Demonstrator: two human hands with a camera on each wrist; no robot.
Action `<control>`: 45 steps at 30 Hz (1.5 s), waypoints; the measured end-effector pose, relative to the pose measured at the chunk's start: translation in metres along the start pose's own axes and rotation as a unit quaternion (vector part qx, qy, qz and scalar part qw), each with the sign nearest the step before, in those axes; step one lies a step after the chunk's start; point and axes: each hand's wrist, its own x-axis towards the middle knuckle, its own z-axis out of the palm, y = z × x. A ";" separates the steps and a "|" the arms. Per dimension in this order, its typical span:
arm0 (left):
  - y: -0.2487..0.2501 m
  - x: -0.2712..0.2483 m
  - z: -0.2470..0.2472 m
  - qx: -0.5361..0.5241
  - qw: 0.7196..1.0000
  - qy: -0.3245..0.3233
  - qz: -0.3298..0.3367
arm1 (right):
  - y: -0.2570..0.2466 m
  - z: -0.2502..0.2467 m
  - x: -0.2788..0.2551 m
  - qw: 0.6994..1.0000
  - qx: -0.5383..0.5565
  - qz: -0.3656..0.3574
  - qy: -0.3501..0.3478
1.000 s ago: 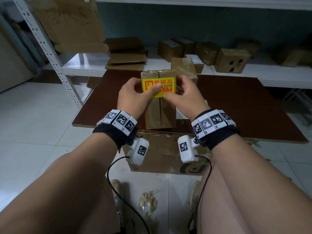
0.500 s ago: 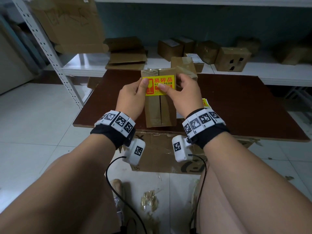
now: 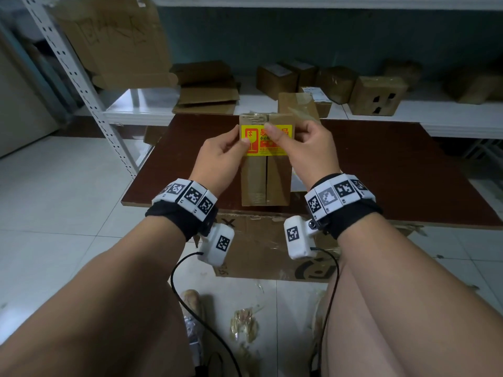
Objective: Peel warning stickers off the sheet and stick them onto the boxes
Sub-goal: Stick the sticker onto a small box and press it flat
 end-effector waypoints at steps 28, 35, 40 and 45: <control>0.000 -0.001 0.012 0.091 0.995 0.014 0.038 | -0.005 -0.004 0.001 0.999 -0.046 0.004 0.001; 0.000 0.000 0.010 0.100 0.994 0.007 0.030 | -0.005 -0.001 0.003 0.997 -0.069 0.004 0.017; -0.001 -0.001 0.010 0.093 0.995 -0.015 0.039 | -0.006 0.000 -0.003 0.996 -0.089 0.003 0.009; -0.006 0.003 0.008 0.014 1.000 -0.002 0.013 | -0.002 0.001 -0.002 0.995 -0.098 -0.018 -0.023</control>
